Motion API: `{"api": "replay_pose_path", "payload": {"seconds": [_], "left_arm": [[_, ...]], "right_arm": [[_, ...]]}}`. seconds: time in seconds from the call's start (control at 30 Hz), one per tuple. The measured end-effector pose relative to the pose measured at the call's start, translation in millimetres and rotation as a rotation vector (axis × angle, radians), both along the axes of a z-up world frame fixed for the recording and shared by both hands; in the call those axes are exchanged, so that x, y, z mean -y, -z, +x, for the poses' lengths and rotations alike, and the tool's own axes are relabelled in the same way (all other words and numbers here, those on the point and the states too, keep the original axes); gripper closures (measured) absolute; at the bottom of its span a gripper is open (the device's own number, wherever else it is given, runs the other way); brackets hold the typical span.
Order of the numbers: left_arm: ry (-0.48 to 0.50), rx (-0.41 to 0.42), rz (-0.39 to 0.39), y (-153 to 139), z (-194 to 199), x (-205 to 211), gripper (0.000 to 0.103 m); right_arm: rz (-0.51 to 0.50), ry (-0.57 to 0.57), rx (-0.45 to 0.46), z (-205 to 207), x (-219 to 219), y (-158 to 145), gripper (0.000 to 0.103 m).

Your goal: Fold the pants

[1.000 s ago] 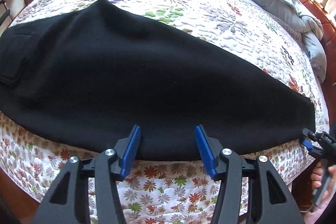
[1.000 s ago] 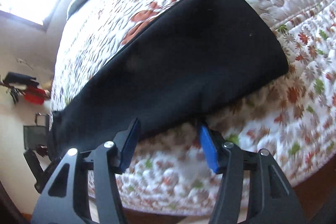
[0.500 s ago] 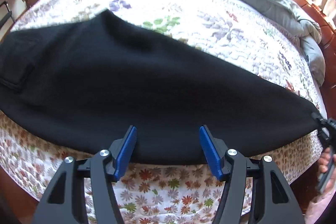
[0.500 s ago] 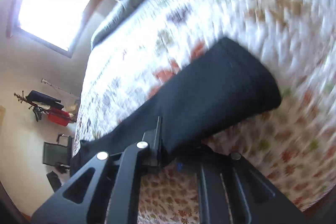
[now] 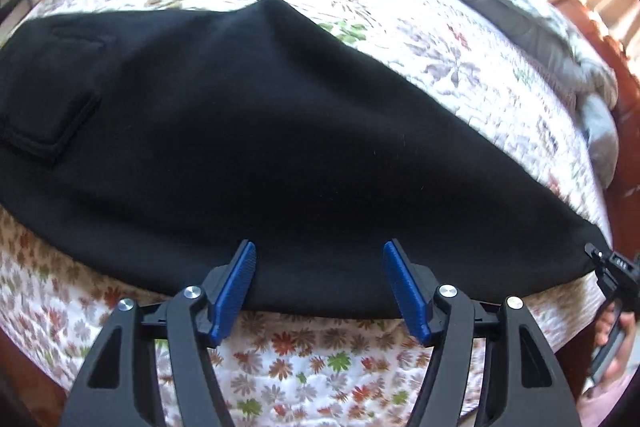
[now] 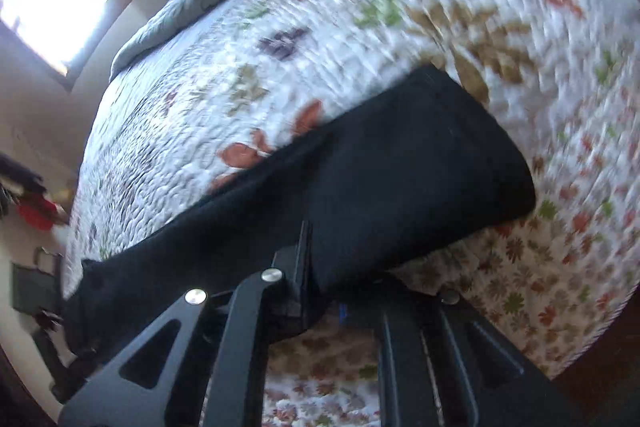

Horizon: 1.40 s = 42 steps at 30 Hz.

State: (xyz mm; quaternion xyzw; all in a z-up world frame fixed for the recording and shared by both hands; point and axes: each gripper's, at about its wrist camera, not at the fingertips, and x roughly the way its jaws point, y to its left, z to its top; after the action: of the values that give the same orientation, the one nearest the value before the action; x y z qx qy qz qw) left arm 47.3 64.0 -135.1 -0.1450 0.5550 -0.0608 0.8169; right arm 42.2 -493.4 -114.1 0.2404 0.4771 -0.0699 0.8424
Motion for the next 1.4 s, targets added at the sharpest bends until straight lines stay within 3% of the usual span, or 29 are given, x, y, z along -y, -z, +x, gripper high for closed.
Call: {"api": "replay_pose_path", "payload": {"seconds": [0.17,0.3,0.67,1.1,1.2,1.27,1.33,1.4], "left_arm": [[-0.009,0.025,0.003,-11.6,-9.2,-12.0,0.036],[-0.037,0.022,-0.01,-12.9,-13.8,-26.7,0.036],[-0.141,0.024,-0.046,-11.7,-23.4,-70.3,0.036],[-0.172,0.023,-0.059,-12.0,-26.9,-91.0,0.036],[-0.184,0.017,-0.069,-11.8,-27.0,-95.0,0.036],[-0.189,0.012,-0.08,-12.2,-27.2,-96.7,0.036],[-0.188,0.011,-0.088,-13.4,-26.7,-97.2,0.036],[-0.181,0.013,-0.106,-15.2,-25.5,-96.6,0.036]], "right_arm": [[-0.11,-0.194,0.095,8.6,-76.9,-53.9,0.094],[-0.133,-0.347,0.122,19.0,-140.1,-69.8,0.094],[-0.174,-0.612,0.013,37.4,-286.2,-25.9,0.094],[-0.24,-0.786,-0.02,40.0,-380.9,1.1,0.093],[-0.272,-0.828,-0.033,37.1,-395.9,8.7,0.086],[-0.27,-0.864,-0.041,34.1,-400.8,13.3,0.066],[-0.186,-0.908,-0.06,30.1,-402.6,16.9,0.044],[-0.069,-0.96,-0.082,24.0,-402.9,19.6,0.042]]}}
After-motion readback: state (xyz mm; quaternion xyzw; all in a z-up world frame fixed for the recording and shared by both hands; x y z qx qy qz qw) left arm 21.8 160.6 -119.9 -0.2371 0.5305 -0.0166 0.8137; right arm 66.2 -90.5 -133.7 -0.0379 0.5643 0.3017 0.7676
